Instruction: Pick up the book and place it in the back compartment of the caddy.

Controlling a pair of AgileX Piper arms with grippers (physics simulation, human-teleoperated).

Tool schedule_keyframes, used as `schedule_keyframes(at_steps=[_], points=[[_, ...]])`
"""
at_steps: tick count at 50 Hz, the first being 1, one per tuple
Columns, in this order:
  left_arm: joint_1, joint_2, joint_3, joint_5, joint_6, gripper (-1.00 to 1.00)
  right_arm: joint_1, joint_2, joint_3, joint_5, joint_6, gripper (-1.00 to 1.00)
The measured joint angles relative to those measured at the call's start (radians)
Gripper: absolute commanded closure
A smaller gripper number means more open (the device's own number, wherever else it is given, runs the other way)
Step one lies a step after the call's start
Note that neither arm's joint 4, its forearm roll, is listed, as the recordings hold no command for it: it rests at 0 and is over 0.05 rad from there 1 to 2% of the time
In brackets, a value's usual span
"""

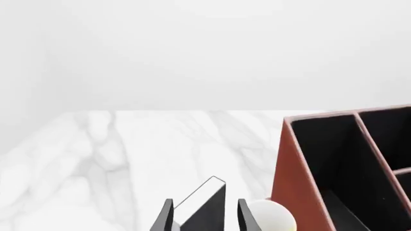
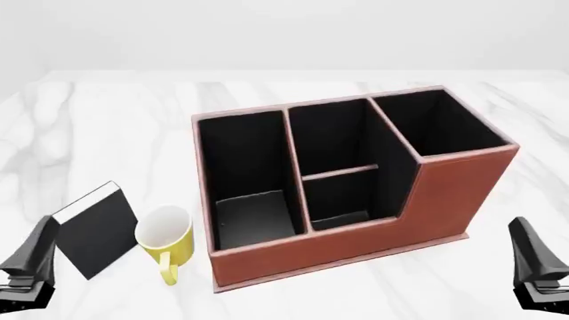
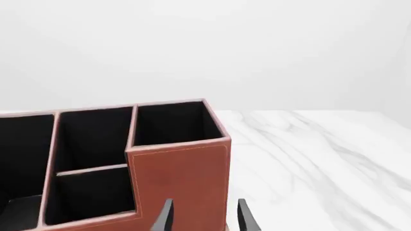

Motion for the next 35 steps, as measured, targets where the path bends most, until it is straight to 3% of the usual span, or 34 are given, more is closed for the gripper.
schedule_keyframes(at_steps=[16, 24, 35], points=[[-0.053, 0.128, -0.112, 0.045, 0.05, -1.0, 0.0, 0.004, -0.002, -0.001, 0.0, -1.0], [-0.112, 0.229, -0.255, 0.141, 0.106, -1.0, 0.0, 0.005, -0.002, -0.002, 0.0, -1.0], [-0.128, 0.356, -0.495, 0.279, 0.189, -1.0, 0.0, 0.007, -0.002, -0.004, 0.001, -1.0]])
